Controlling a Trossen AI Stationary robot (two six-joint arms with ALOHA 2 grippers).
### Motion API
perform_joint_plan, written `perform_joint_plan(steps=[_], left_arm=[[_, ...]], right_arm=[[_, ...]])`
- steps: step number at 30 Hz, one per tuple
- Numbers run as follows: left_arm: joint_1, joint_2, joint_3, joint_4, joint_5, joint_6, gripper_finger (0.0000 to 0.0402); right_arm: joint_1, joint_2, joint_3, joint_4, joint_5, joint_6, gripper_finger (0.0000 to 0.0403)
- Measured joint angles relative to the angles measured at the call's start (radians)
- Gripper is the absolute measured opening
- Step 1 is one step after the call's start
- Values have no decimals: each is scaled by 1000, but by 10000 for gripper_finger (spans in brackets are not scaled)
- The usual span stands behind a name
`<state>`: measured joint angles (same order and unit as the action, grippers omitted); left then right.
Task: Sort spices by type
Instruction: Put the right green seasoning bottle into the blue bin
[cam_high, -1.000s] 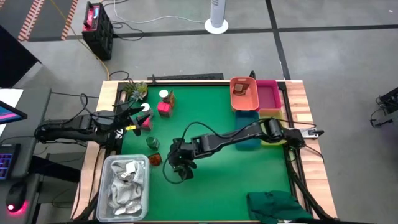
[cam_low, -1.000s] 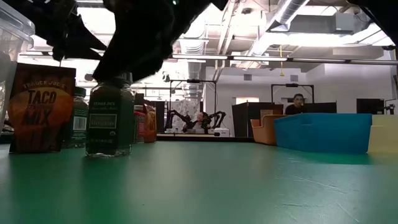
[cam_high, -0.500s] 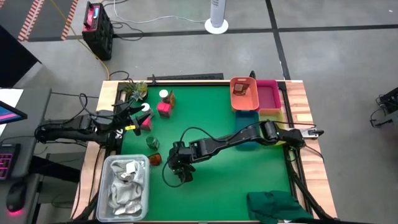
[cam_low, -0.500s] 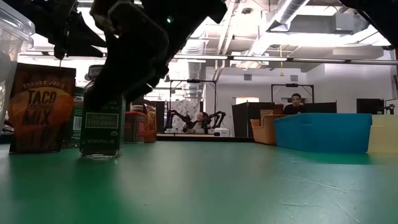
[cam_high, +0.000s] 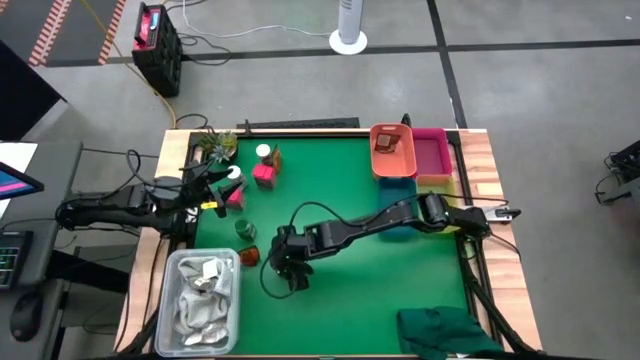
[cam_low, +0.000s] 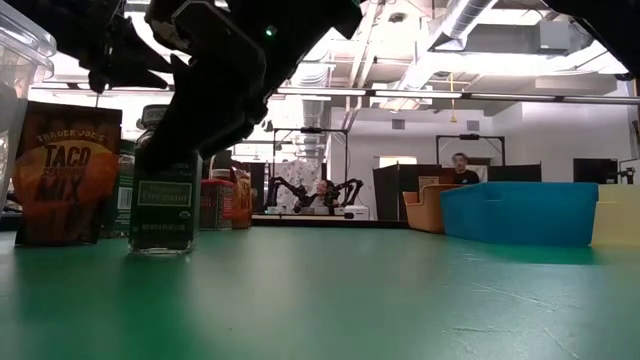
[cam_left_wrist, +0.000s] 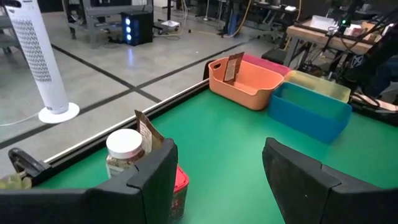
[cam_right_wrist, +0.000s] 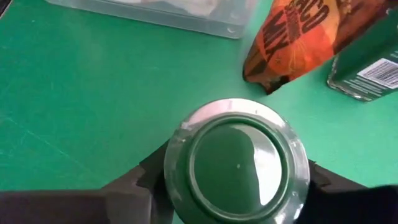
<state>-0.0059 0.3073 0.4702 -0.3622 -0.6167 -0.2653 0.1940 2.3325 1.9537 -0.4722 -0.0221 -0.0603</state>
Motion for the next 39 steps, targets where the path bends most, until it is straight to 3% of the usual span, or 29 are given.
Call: perform_joint_plan(steps=[19, 26, 33, 39], left_arm=[[0, 0, -3, 19, 11, 20, 226], [0, 9, -166, 389, 87, 163, 226], [0, 27, -184, 452, 88, 174, 226], [0, 55, -184, 456, 88, 174, 226]], right_arm=[[-73, -7, 146, -366, 25, -16, 221], [-115, -38, 146, -453, 104, -39, 221], [-143, -144, 139, -517, 187, -47, 221], [-170, -310, -33, -457, 256, -21, 221]])
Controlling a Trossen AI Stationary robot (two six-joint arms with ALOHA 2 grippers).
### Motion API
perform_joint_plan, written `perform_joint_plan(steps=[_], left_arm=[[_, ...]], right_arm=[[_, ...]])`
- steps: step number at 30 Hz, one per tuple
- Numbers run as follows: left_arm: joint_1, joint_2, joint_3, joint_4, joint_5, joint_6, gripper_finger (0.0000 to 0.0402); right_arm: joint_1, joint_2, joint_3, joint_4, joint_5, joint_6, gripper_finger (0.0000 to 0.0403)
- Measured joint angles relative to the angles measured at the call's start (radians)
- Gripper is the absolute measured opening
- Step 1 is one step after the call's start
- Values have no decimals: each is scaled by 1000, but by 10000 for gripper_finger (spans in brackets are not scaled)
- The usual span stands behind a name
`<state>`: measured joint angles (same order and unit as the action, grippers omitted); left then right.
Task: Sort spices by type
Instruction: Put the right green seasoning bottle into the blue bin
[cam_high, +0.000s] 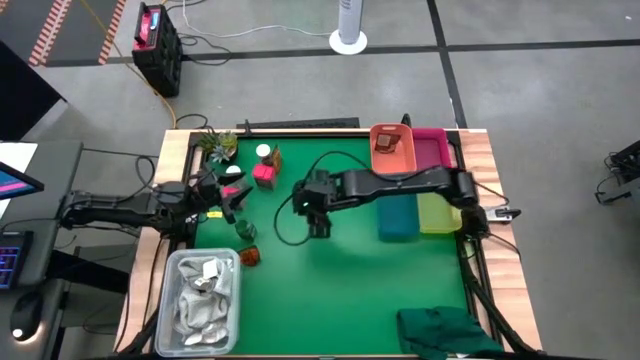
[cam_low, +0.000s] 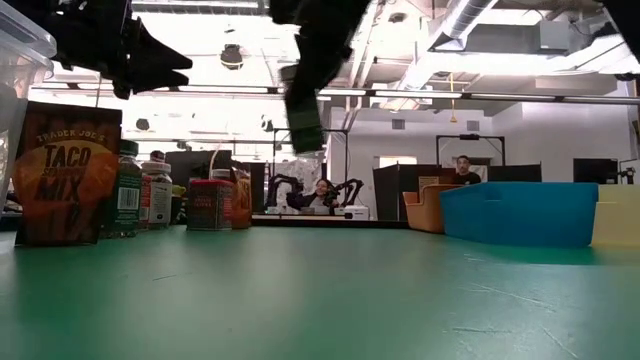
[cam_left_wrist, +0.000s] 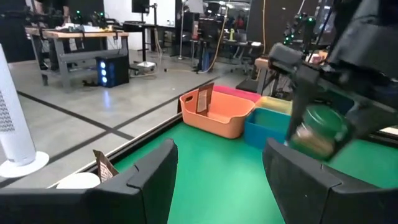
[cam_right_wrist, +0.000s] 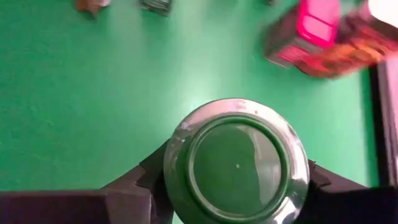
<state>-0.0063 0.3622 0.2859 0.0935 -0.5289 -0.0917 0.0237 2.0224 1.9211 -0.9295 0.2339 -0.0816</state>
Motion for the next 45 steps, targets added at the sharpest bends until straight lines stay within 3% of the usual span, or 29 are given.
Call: perform_joint_plan(steps=[11, 17, 24, 31, 38, 45], left_arm=[[0, 60, 1, 42, 0, -24, 226], [0, 141, 18, 85, 12, -37, 226], [0, 288, 96, 80, 50, -94, 226], [-7, 401, 138, 126, 55, -68, 226], [-33, 423, 138, 161, 56, -10, 226], [-52, 414, 138, 158, 56, -10, 226]], right_arm=[[-56, -387, -525, 276, 43, 133, 221], [-59, -598, -695, 299, 154, 202, 221], [-120, -800, -733, 80, 314, 289, 221], [-315, -877, -734, -102, 322, 343, 221], [-444, -894, -738, -114, 321, 326, 221], [-527, -956, -863, -81, 315, 294, 221]])
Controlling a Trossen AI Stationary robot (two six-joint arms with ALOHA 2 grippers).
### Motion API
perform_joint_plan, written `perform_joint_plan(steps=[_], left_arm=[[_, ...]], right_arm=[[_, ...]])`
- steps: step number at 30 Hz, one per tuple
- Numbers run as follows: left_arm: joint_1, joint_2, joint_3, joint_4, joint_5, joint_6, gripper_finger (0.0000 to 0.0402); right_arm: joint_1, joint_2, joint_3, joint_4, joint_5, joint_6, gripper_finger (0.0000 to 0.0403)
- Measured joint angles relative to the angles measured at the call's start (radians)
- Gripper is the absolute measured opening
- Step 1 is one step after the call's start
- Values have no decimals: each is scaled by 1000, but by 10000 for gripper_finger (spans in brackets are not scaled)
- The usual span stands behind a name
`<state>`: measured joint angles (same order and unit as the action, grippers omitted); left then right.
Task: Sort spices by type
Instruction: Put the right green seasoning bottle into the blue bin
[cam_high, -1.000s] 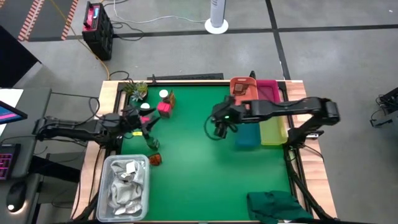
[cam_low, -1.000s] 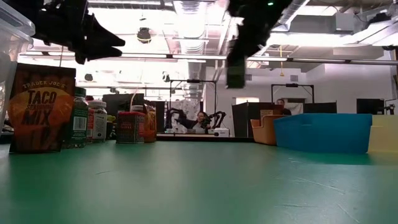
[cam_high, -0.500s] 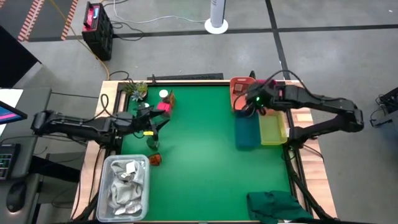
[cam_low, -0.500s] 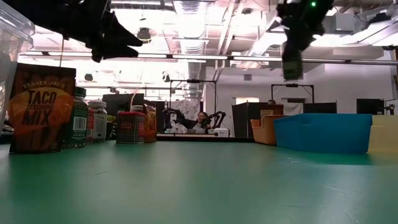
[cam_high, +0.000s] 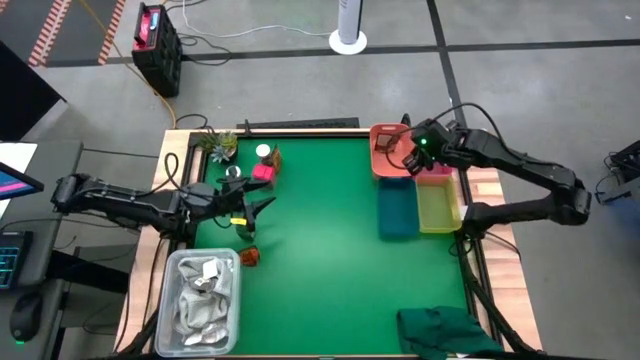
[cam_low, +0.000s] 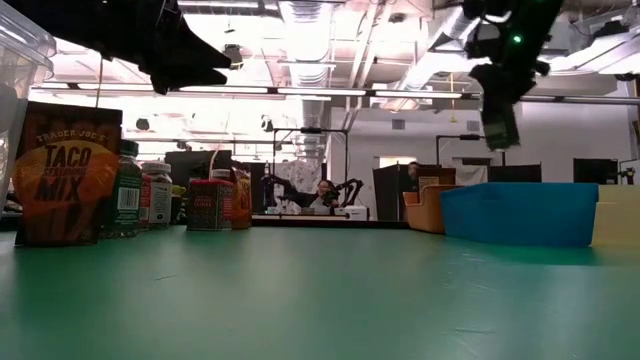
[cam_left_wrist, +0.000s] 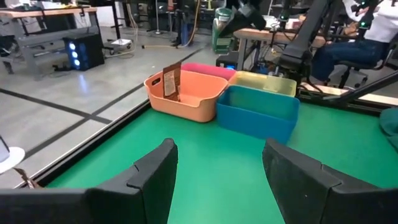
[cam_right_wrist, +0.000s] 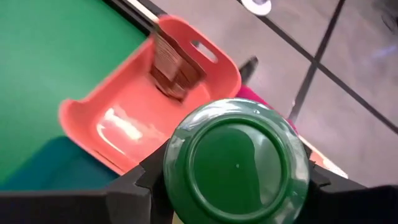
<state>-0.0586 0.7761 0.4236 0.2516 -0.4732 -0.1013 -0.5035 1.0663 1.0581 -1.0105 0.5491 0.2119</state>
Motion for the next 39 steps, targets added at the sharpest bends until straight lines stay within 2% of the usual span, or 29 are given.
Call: perform_joint_plan(steps=[12, 19, 27, 35, 39], left_arm=[[0, 0, 0, 1, 0, -14, 226], [0, 0, 0, 3, -5, -8, 226], [0, 0, 0, -3, -8, -7, 226], [0, 0, 0, -6, -10, 10, 226], [0, 0, 0, -7, -10, 2, 226]], right_arm=[[-105, -160, -139, 61, -30, 6, 221], [-177, -130, -231, 149, -57, 17, 221], [-318, -92, -284, 293, -93, -65, 221], [-295, -98, -283, 295, -115, -55, 222], [-263, -98, -283, 310, -186, -61, 222]])
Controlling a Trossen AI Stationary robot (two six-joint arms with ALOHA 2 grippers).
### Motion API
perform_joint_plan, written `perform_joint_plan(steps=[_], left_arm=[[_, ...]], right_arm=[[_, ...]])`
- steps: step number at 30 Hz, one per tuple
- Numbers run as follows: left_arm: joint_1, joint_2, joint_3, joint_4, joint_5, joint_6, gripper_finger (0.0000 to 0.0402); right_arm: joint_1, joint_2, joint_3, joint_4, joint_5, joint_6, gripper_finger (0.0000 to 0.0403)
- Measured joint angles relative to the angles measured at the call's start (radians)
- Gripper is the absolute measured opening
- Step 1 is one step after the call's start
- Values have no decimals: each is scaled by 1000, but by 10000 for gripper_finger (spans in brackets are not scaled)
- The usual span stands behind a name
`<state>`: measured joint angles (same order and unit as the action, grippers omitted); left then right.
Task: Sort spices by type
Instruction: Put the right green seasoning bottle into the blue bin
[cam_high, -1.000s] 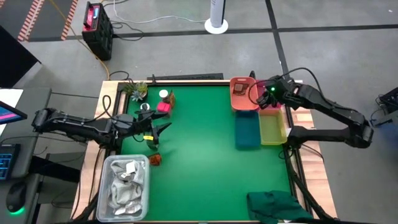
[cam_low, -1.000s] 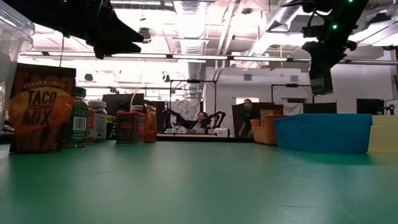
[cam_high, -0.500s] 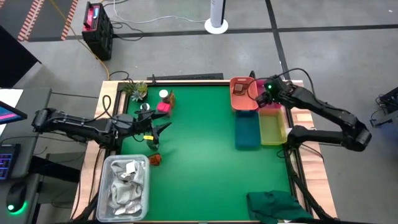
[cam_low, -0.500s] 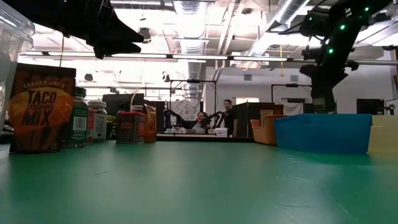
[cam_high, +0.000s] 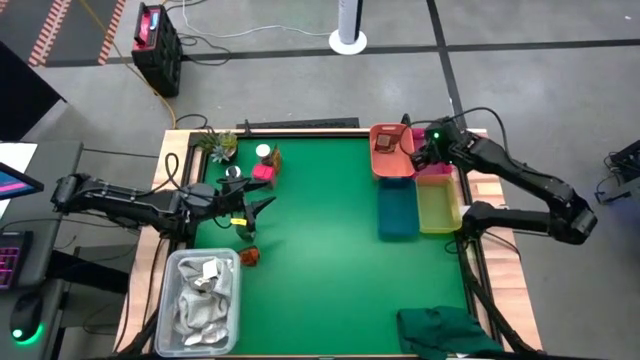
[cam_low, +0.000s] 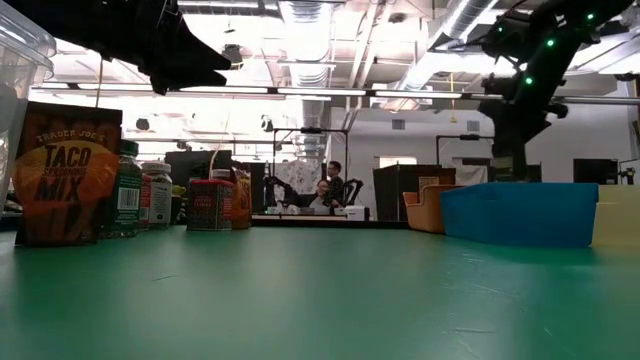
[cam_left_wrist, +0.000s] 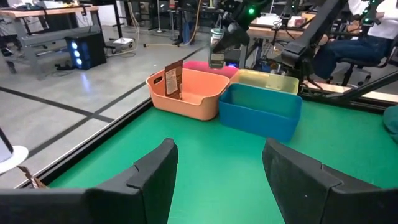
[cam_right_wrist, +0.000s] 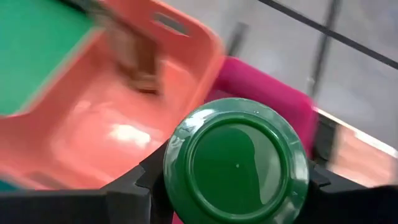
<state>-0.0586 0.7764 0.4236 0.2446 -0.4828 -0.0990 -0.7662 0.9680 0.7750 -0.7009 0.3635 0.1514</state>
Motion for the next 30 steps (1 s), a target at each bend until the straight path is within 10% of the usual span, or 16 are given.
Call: perform_joint_plan(steps=[13, 18, 30], left_arm=[[0, 0, 0, -3, 0, 9, 226], [0, 0, 0, -12, 0, 18, 226], [1, 0, 0, -9, 1, 27, 226]], right_arm=[[159, -6, 70, 22, 21, -4, 222], [269, -2, 79, 14, -177, -60, 222], [563, 2, -14, 45, -218, -25, 222]])
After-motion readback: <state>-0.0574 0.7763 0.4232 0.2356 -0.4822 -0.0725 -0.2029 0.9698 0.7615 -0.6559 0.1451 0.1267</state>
